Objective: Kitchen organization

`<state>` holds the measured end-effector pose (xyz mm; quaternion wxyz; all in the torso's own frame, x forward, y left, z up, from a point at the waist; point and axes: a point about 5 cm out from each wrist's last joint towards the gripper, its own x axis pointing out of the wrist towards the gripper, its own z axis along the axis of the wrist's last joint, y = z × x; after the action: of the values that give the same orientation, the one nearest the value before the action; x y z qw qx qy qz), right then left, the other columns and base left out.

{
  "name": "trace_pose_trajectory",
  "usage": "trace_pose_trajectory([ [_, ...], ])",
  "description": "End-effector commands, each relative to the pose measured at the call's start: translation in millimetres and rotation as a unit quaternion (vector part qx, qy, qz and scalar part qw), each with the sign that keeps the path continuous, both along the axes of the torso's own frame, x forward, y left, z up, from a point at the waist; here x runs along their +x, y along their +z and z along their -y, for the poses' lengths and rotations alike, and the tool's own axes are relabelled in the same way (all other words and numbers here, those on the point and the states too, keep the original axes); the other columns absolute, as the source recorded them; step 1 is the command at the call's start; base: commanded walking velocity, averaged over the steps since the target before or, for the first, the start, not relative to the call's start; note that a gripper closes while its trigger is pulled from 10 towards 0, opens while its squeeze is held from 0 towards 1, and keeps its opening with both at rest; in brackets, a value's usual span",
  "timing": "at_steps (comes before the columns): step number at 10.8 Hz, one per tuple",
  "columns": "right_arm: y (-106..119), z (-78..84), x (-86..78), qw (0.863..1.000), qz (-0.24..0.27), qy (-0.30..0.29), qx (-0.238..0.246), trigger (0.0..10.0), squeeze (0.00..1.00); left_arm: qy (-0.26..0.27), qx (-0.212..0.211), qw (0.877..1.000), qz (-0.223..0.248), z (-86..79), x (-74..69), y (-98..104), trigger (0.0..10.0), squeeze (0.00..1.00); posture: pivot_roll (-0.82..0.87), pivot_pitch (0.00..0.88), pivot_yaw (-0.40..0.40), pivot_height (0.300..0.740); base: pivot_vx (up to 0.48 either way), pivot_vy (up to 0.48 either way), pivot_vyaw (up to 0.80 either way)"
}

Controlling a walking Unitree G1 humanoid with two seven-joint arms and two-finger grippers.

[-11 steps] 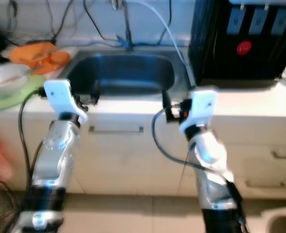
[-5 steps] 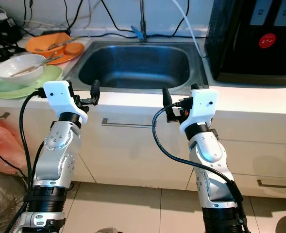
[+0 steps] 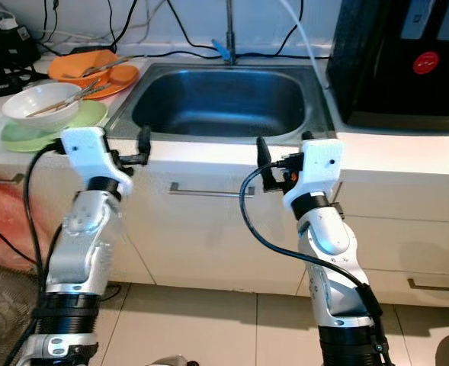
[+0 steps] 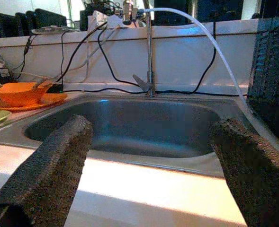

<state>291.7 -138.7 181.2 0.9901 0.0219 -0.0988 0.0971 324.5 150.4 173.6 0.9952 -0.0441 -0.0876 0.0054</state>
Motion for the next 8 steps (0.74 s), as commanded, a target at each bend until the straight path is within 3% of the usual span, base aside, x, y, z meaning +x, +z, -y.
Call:
trace_pose_trajectory([
  [1, 3.6, -1.9, 0.1, 1.0, 0.01, -0.001, -0.001, 10.0, 0.0, -0.003, -0.004, 1.0, -0.001, 0.5, -1.4, 1.6, 10.0, 0.0, 0.06, 0.0, 0.073, 0.74, 0.0, 0.48, 0.0],
  [4, 3.7, -1.5, 0.4, 1.0, 0.011, -0.004, -0.001, 10.0, 0.0, -0.007, -0.009, 1.0, -0.002, 3.5, -0.5, 2.1, 10.0, 0.0, 0.05, 0.0, 0.075, 0.74, 0.0, 0.48, 0.0],
  [8, 2.9, -0.6, 0.6, 1.0, 0.013, -0.008, -0.004, 10.0, 0.0, -0.019, 0.017, 0.999, 0.02, 5.6, -1.9, 7.8, 10.0, 0.0, 0.05, 0.0, 0.076, 0.74, 0.0, 0.0, 0.0],
])
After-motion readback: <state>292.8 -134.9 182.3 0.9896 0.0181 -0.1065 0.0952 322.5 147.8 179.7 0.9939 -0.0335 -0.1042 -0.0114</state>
